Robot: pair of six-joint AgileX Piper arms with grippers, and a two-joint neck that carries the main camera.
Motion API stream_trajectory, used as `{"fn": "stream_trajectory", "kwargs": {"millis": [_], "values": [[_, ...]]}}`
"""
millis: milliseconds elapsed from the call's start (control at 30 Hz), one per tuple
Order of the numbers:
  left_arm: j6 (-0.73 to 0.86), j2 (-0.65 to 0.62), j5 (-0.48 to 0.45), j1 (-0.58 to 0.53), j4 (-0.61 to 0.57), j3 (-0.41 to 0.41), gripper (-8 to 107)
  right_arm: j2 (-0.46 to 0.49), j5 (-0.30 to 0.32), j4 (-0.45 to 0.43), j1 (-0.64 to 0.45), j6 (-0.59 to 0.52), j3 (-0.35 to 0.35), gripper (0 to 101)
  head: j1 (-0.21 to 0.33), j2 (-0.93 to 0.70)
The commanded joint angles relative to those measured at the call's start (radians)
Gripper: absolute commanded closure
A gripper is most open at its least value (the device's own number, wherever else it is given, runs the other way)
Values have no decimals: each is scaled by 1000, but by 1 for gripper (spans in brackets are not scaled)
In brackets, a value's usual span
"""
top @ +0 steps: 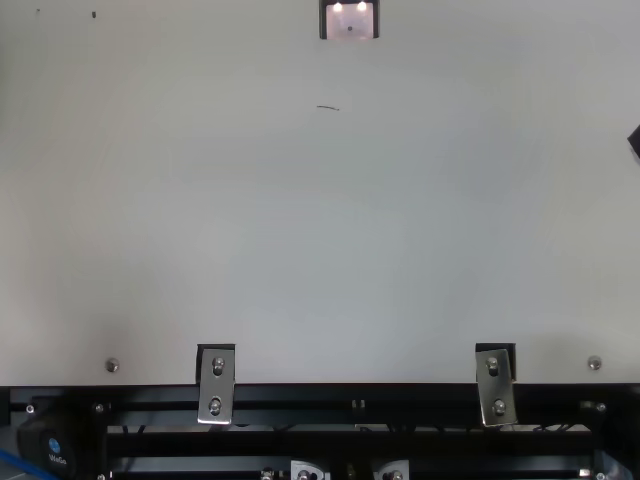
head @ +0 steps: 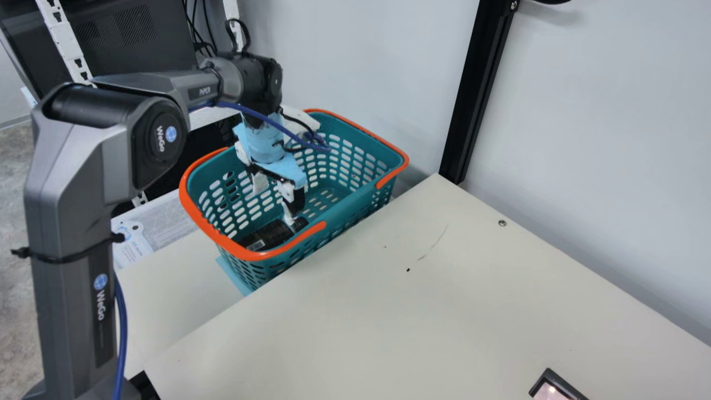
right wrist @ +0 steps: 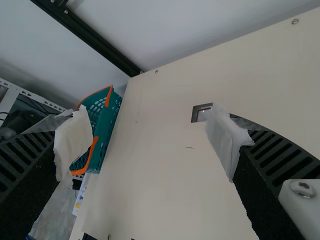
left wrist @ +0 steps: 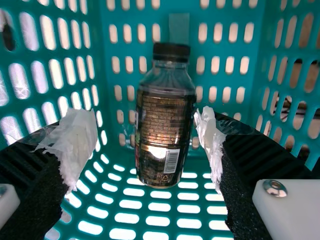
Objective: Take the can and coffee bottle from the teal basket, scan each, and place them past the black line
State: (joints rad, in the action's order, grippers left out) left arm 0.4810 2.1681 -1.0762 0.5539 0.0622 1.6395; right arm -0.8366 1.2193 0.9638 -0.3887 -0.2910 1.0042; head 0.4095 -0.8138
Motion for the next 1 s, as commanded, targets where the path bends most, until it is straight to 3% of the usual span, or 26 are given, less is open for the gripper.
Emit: {"fn": "stream_trajectory", "kwargs": {"millis": [0, 967], "values": [[5, 10, -6, -3, 8, -2, 9, 0, 0, 0, 0, 0, 0, 0, 27, -17], [-31, 205, -12, -34, 71, 59, 9, 0, 0, 0, 0, 0, 0, 0, 27, -17]]}}
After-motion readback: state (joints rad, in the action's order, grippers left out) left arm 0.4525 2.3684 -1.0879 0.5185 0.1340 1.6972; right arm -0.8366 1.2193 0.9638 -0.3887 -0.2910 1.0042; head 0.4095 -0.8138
